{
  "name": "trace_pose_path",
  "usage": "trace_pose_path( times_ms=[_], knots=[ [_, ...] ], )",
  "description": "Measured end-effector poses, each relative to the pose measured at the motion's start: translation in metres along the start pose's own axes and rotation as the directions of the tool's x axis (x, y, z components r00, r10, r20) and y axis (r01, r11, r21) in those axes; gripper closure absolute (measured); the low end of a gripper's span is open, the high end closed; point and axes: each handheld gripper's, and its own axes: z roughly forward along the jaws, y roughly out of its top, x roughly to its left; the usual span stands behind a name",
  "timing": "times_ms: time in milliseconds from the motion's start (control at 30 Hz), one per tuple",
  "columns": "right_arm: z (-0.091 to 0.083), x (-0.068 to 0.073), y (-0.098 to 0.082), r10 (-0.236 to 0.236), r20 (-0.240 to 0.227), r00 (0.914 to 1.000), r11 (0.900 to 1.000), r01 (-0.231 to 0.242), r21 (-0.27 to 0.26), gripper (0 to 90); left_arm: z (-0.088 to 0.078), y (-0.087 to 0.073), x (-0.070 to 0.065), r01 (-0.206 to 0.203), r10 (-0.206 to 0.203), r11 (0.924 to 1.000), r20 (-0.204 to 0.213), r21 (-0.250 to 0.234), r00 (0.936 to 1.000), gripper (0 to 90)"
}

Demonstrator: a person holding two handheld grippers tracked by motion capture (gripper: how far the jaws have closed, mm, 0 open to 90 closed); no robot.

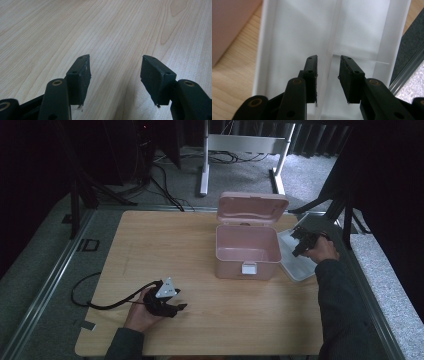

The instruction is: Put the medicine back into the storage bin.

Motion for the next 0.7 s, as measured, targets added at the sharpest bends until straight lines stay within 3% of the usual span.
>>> trace_pose_path(
  times_ms=[500,700],
  knots=[
    [0.015,-0.004,0.009,0.044,-0.031,0.9985,0.998,-0.043,0.043,79.5,-0.001,-0.002,0.0,0.009,-0.009,1.0,-0.005,0.003,0.9999,41.4],
    [0.015,-0.006,0.01,0.049,-0.022,0.9986,0.997,-0.048,0.067,78.1,-0.003,-0.003,0.0,0.008,-0.008,1.0,-0.01,0.003,0.9999,41.4]
  ],
)
